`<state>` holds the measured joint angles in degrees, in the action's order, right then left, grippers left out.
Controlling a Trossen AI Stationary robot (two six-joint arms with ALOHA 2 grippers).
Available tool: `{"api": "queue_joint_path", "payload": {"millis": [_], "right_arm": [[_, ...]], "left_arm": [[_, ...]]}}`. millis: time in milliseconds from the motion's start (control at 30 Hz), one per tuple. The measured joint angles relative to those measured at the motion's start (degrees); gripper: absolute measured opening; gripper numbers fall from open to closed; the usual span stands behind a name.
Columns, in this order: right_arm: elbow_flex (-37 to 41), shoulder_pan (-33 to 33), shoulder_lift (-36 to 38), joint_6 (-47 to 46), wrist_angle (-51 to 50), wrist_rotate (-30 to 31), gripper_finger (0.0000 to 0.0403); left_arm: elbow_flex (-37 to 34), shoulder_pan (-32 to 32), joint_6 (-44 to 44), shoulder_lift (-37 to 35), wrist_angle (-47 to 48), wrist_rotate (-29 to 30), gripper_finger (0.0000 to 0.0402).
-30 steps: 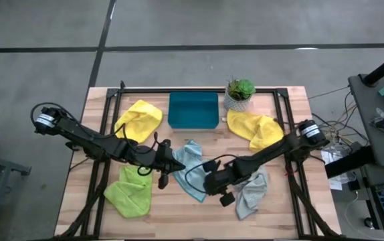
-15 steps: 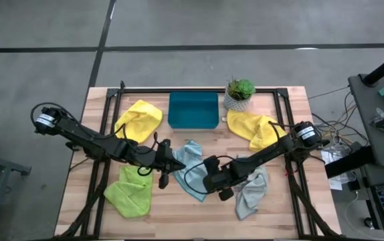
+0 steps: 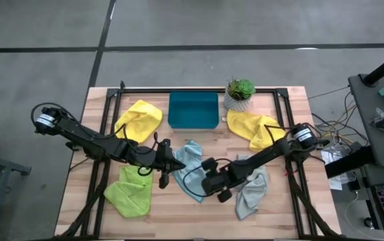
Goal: Fold microfiber towels
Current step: Fold the blue microfiber cloth
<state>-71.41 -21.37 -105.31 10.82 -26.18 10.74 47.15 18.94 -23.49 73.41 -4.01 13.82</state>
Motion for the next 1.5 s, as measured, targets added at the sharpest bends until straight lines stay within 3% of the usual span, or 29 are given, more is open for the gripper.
{"api": "queue_joint_path", "payload": {"millis": [100,433,900,1067,1167,1400,1500], "right_arm": [[-1.1,0.0,0.7,-1.1,0.0,0.0,0.0016],[-6.3,2.6,3.7,-3.7,-1.2,-0.3,0.0012],[-4.0,9.0,12.2,-10.2,-1.5,-0.5,0.0012],[-3.9,11.2,12.8,-16.0,-1.4,-0.6,0.0012],[-3.9,12.5,13.0,-17.3,-1.3,-0.6,0.0012],[-3.7,14.8,13.0,-18.4,0.3,-0.7,0.0012],[-3.7,15.1,13.0,-18.3,0.8,-0.7,0.0012]], "left_arm": [[-0.2,-0.1,-0.1,0.0,0.0,0.0,0.0],[-0.4,-0.2,4.9,-0.4,0.2,0.0,0.001],[-0.7,-0.2,13.9,-2.5,1.5,1.7,0.0175],[-0.9,1.7,13.9,-1.0,1.6,2.9,0.021],[-1.0,4.2,13.8,1.1,1.5,7.0,0.0214],[-0.5,10.0,10.3,9.2,1.7,25.0,0.0215],[0.1,10.0,5.6,11.1,1.4,26.4,0.0215]]}}
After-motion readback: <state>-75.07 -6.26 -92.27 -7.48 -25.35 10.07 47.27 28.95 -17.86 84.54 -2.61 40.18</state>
